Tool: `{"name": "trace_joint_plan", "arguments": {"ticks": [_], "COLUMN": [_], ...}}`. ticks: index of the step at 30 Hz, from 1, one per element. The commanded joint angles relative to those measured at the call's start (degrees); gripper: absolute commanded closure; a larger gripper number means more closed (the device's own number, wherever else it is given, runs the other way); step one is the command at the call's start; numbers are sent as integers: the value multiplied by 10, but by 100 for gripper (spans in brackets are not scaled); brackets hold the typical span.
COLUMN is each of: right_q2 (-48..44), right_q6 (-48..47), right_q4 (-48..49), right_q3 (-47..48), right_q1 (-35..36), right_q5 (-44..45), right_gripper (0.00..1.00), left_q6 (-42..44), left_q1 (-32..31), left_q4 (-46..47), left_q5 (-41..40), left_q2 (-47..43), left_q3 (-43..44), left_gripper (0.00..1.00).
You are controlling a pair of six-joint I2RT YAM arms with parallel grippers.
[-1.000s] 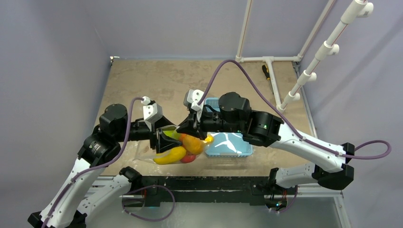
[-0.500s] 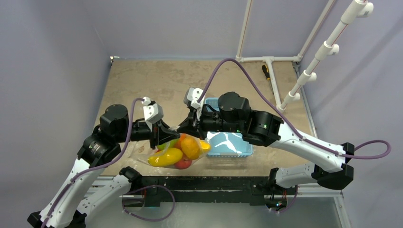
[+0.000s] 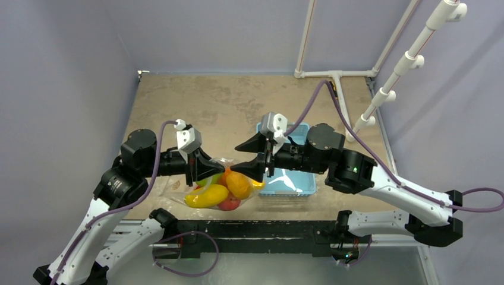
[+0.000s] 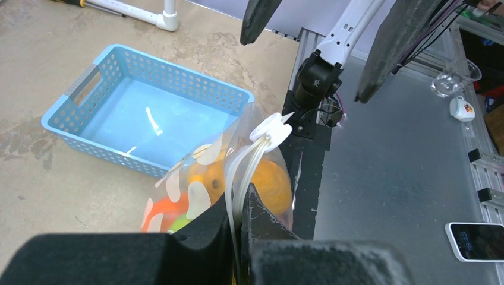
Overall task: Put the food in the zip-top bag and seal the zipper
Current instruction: Zip the zipper food storage bag.
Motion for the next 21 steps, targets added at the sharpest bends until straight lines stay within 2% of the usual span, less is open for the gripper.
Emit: {"name": "trace_joint_plan", "arguments": {"ticks": [1,13,21], "right_q2": [-29,-29,-10], "right_q6": [-32,-29,-24], "right_q4": [68,141,186], "right_q3": [-42,-107,-109], "right_q1": [2,2,1], "right_q5": [-16,-10,-33], "right_gripper": [43,41,52], "left_q6": [-15,-38,-45], "left_q1": [0,0,0], "left_q4": [34,52,58], "left_q5": [15,42,61], "left_q2": [-4,-3,-1], "left_q3": [30,48,54], "left_gripper": [100,100,100]}}
